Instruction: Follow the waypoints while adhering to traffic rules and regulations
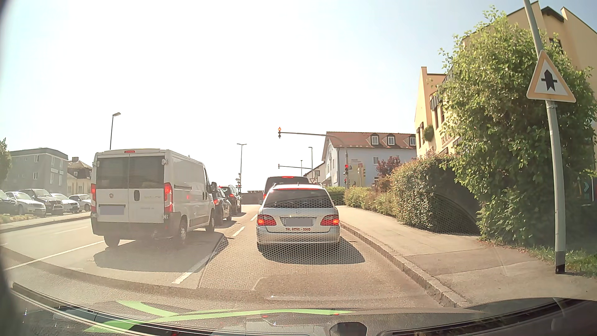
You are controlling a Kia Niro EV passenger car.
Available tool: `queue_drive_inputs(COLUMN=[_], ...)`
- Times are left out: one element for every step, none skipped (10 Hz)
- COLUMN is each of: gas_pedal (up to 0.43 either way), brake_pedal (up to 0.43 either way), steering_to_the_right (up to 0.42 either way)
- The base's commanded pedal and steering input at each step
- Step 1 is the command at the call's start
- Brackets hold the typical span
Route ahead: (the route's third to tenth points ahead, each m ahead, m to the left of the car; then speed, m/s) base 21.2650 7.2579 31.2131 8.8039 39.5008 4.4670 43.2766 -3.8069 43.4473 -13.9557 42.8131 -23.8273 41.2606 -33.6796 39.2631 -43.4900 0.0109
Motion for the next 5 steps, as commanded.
queue_drive_inputs(gas_pedal=[0.000, 0.000, 0.000, 0.000, 0.000], brake_pedal=[0.201, 0.201, 0.201, 0.201, 0.201], steering_to_the_right=[-0.011, -0.011, -0.011, -0.011, -0.011])
